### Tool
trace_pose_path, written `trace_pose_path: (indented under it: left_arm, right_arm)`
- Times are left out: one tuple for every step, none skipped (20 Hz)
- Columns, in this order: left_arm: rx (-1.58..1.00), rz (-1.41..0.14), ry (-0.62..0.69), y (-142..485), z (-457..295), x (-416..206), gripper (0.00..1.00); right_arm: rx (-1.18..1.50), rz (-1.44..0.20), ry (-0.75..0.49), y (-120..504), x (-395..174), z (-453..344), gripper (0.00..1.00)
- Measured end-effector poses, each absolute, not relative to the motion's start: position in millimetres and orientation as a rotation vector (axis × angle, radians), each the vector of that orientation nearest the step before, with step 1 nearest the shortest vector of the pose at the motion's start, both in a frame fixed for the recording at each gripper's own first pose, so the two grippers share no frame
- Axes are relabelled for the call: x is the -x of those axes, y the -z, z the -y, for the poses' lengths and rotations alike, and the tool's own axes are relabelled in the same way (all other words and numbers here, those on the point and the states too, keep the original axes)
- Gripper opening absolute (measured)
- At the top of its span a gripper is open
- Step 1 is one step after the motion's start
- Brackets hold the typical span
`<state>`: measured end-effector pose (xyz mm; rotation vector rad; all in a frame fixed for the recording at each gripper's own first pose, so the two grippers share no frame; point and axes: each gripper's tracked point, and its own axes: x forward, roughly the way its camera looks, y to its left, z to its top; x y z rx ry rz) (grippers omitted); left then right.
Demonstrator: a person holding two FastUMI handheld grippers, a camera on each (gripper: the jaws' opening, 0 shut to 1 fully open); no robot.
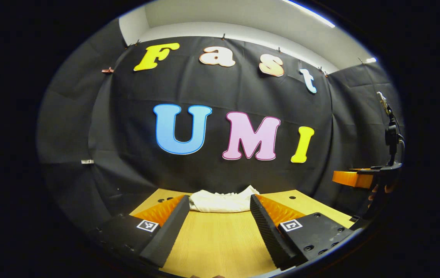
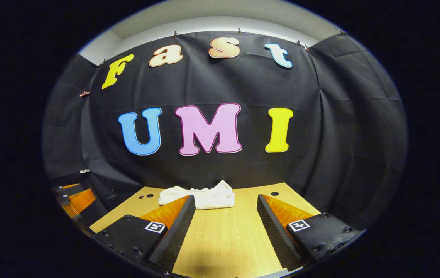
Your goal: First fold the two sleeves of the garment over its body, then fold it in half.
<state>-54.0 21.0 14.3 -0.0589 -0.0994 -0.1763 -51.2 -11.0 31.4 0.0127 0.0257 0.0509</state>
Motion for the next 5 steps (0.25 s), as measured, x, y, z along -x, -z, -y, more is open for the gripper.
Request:
trace_pose_path:
  left_arm:
    - [0.069,0.075,0.168,-7,-22,58,0.94]
    - [0.073,0.051,0.163,2,-23,61,0.96]
    - [0.069,0.042,0.162,6,-23,64,0.96]
    - [0.062,0.036,0.163,9,-23,64,0.96]
    - [0.053,0.017,0.158,15,-24,65,0.96]
  right_arm:
    - [-0.018,-0.032,-0.049,-33,52,17,0.98]
    - [-0.024,-0.029,-0.043,-35,53,22,0.98]
    - [-0.031,-0.013,-0.038,-41,55,27,0.98]
    - [-0.033,-0.005,-0.036,-44,56,30,0.98]
    - [-0.028,-0.008,-0.035,-41,58,33,0.98]
